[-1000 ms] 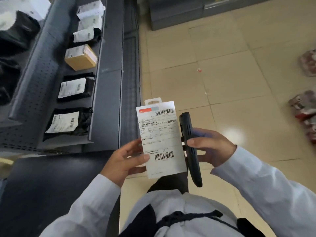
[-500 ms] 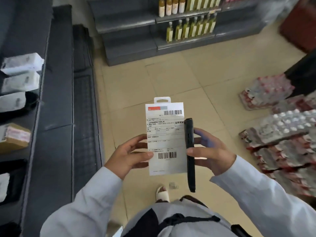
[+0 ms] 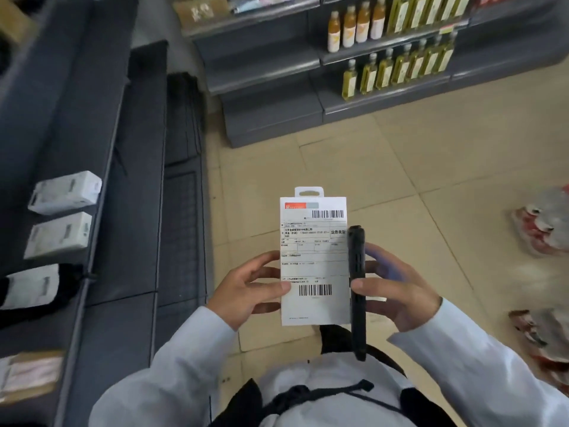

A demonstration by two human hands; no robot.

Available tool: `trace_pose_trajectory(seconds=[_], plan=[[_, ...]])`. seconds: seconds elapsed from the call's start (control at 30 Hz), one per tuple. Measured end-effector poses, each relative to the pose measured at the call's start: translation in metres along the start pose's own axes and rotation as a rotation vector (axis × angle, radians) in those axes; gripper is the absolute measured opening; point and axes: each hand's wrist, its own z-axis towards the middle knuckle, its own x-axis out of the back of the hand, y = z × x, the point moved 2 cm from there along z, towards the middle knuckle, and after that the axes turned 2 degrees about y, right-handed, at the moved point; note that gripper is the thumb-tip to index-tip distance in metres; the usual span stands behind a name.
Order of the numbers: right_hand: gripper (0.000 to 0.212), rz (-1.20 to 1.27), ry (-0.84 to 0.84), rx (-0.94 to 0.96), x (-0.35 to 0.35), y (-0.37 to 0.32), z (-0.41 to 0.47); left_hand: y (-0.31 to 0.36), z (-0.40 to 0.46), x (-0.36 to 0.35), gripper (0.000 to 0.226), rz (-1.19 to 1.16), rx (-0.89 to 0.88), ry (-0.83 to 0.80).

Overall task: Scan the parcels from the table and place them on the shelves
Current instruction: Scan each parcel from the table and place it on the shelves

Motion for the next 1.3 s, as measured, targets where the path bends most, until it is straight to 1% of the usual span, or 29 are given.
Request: trace_pose_trajectory(seconds=[0.13,0.23,0.3,0.37,0.43,0.5,0.57,0.63,0.77,0.8,0.9,1.0,1.1,1.2,1.3], plan=[[0.07,-0.04,-0.115,-0.046,-0.022,-0.052,0.091,0.039,0.045,0.038,0.049,-0.092,0.028,0.096],[0.074,-0.106,-0.171,-0.053,-0.05,-0.081,0.153,0.057,0.074,0.07,0.058,-0.142,0.023,0.177],[0.067,-0.14,-0.216,-0.062,-0.069,-0.096,0.192,0.063,0.095,0.091,0.066,-0.165,0.011,0.218],[0.062,-0.167,-0.25,-0.079,-0.085,-0.11,0.231,0.07,0.118,0.112,0.075,-0.178,-0.004,0.224],[0.065,-0.206,-0.268,-0.095,-0.099,-0.124,0.273,0.078,0.146,0.134,0.083,-0.208,-0.005,0.242],[0.071,-0.253,-0.287,-0.107,-0.116,-0.142,0.314,0.089,0.176,0.157,0.085,-0.271,-0.022,0.262],[0.076,-0.295,-0.306,-0.11,-0.136,-0.165,0.354,0.108,0.205,0.184,0.084,-0.305,-0.049,0.256],[0.075,-0.346,-0.31,-0.105,-0.157,-0.19,0.391,0.134,0.232,0.21,0.079,-0.313,-0.064,0.252],[0.059,-0.379,-0.336,-0.075,-0.19,-0.241,0.455,0.187,0.285,0.257,0.075,-0.325,-0.099,0.24],[0.061,-0.376,-0.335,-0.07,-0.196,-0.251,0.47,0.2,0.299,0.267,0.074,-0.314,-0.107,0.23],[0.08,-0.384,-0.326,-0.064,-0.205,-0.273,0.512,0.235,0.335,0.288,0.069,-0.297,-0.124,0.241],[0.084,-0.37,-0.365,-0.078,-0.212,-0.294,0.556,0.263,0.361,0.303,0.063,-0.339,-0.138,0.309],[0.085,-0.389,-0.447,-0.109,-0.224,-0.309,0.601,0.27,0.385,0.314,0.064,-0.381,-0.107,0.407],[0.087,-0.415,-0.544,-0.179,-0.239,-0.321,0.648,0.277,0.405,0.319,0.064,-0.445,-0.082,0.494],[0.082,-0.441,-0.667,-0.255,-0.253,-0.336,0.691,0.29,0.419,0.318,0.061,-0.584,-0.032,0.687]])
